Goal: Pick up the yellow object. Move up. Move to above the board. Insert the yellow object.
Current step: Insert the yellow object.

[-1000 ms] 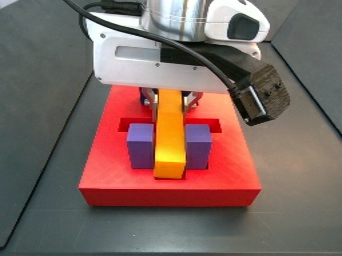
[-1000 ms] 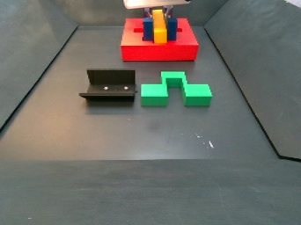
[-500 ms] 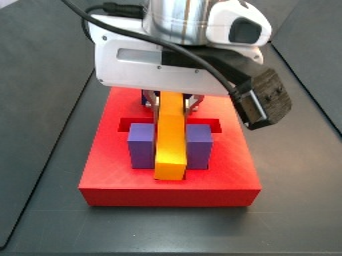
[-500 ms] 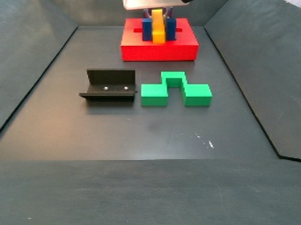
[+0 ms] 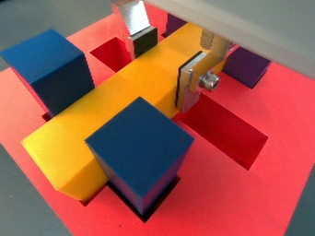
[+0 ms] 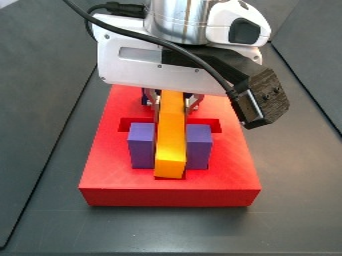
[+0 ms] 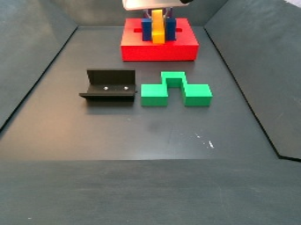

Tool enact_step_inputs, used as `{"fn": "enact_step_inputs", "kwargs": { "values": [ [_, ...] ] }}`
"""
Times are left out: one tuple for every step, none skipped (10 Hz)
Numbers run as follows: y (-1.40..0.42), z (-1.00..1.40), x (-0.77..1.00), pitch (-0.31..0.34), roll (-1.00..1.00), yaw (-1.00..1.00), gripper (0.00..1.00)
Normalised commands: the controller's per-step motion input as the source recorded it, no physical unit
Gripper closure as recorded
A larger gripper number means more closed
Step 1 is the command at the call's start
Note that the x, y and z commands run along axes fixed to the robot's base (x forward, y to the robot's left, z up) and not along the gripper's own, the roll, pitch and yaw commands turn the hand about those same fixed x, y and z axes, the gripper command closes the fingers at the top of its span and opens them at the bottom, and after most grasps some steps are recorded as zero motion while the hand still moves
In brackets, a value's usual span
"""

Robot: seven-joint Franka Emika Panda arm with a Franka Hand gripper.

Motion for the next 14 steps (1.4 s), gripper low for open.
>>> {"fn": "enact_step_inputs", "kwargs": {
  "values": [
    [0.00,-0.24,-0.03,0.000,0.07,-0.01,1.00],
    [-0.09,-0.33,-0.12,0.000,0.10,0.00,1.00],
    [-0.35,-0.35,-0.21,0.000,0.22,0.00,1.00],
    [-0.19,-0.25,-0.03,0.000,0.12,-0.11,1.00],
    [-0.02,-0.15,0.00,0.010,0.03,-0.06,1.00],
    [0.00,-0.11,0.00,0.001,0.00,0.00,1.00],
    [0.00,-0.21,0.04,0.001,0.02,0.09,1.00],
    [0.09,-0.24,0.05,0.017,0.02,0.18,1.00],
    [0.18,-0.24,0.10,0.026,0.02,0.29,1.00],
    [0.09,-0.17,0.02,0.000,0.00,0.24,1.00],
    [0.03,-0.05,0.00,0.000,0.00,0.09,1.00],
    [0.00,-0.02,0.00,0.000,0.00,0.00,1.00],
    [0.00,-0.03,0.00,0.000,0.00,0.00,1.00],
    [0.00,0.00,0.00,0.000,0.00,0.00,1.00]
  ]
}}
